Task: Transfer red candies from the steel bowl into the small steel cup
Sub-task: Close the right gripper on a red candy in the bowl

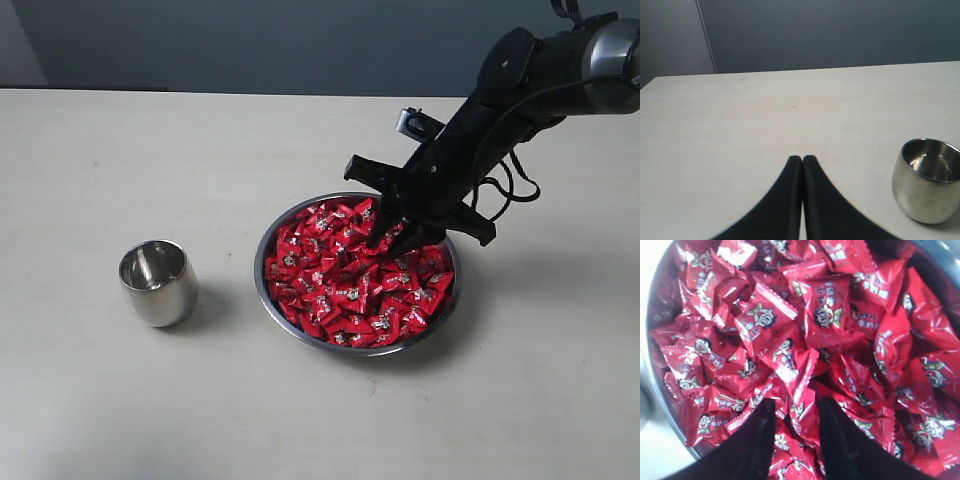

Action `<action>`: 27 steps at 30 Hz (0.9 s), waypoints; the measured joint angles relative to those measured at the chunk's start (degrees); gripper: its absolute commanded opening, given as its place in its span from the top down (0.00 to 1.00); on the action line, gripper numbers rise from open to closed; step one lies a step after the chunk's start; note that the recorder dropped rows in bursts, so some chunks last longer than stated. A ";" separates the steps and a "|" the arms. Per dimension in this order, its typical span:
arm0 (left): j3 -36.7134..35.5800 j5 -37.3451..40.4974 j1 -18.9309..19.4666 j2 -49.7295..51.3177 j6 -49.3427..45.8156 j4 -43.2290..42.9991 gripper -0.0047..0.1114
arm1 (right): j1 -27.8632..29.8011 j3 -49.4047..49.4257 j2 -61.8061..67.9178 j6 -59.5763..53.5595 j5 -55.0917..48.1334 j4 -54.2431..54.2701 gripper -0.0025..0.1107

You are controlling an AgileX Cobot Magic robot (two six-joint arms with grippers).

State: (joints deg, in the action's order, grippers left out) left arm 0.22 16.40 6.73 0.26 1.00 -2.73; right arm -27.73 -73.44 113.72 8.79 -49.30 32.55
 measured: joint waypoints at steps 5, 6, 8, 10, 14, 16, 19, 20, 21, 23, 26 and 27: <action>0.00 0.00 0.00 0.00 0.00 0.00 0.96 | 0.00 0.00 0.00 0.16 1.99 0.10 0.71; 0.00 0.00 0.00 0.00 0.00 0.00 0.96 | 0.00 0.00 0.00 0.16 2.11 0.36 0.71; 0.00 0.00 0.00 0.00 0.00 0.00 0.96 | 0.00 0.00 0.00 0.16 2.49 0.68 0.71; 0.00 0.00 0.00 0.00 0.00 0.00 0.96 | 0.00 0.00 0.00 0.16 2.63 0.81 0.71; 0.00 0.00 0.00 0.00 0.00 0.00 0.96 | 0.00 0.00 0.00 0.16 2.63 0.90 0.71; 0.00 0.00 0.00 0.00 0.00 0.00 0.96 | 0.00 0.00 0.00 0.16 2.74 0.90 0.71; 0.00 0.00 0.00 0.00 0.00 0.00 0.96 | 0.00 0.00 0.00 0.16 2.74 0.90 0.71; 0.00 0.00 0.00 0.00 0.00 0.00 0.96 | 0.00 0.00 0.00 0.16 2.74 0.90 0.71; 0.00 0.00 0.00 0.00 0.00 0.00 0.96 | 0.00 0.00 0.00 0.16 2.74 0.90 0.71; 0.00 0.00 0.00 0.00 0.00 0.00 0.96 | 0.00 0.00 0.00 0.16 2.74 0.90 0.71; 0.00 0.00 0.00 0.00 0.00 0.00 0.96 | 0.00 0.00 0.00 0.27 2.85 0.90 0.71; 0.00 0.00 0.00 0.00 0.00 0.00 0.96 | 0.00 0.00 0.00 0.27 2.85 0.90 0.71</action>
State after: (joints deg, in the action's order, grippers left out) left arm 0.22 16.40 6.73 0.26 1.00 -2.73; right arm -27.73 -73.44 113.72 9.06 -46.45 33.46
